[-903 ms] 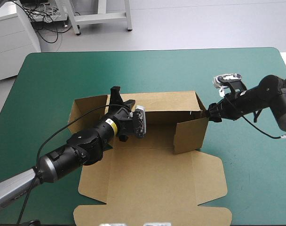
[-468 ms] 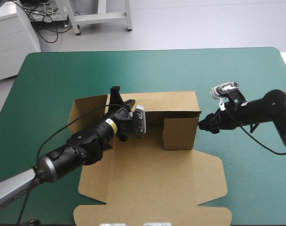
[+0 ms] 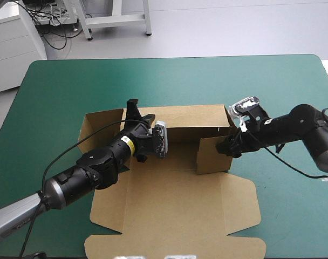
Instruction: Fold the box
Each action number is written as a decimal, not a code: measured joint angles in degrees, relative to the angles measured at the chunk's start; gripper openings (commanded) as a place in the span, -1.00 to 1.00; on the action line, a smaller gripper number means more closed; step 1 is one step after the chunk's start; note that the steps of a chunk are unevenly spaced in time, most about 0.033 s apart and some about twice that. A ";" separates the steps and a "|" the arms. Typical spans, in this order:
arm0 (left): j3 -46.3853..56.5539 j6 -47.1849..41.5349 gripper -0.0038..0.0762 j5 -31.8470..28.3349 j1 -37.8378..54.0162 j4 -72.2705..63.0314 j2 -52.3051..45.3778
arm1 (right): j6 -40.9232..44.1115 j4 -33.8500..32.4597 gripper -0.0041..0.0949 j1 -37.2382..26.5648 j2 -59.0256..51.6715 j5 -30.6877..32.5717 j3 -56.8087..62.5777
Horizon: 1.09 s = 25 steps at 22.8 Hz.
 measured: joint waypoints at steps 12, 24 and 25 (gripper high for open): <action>0.00 -0.05 -0.98 0.83 0.00 -1.31 0.00 | -0.04 -7.81 -0.05 9.11 0.00 -11.33 0.28; 0.00 0.16 -0.39 1.37 0.00 -5.59 -0.13 | 2.77 -10.40 -0.95 8.98 0.05 -13.30 0.34; 0.00 0.16 -0.19 1.45 0.00 -6.19 -0.13 | 2.91 -10.40 -0.95 8.98 0.05 -13.46 0.34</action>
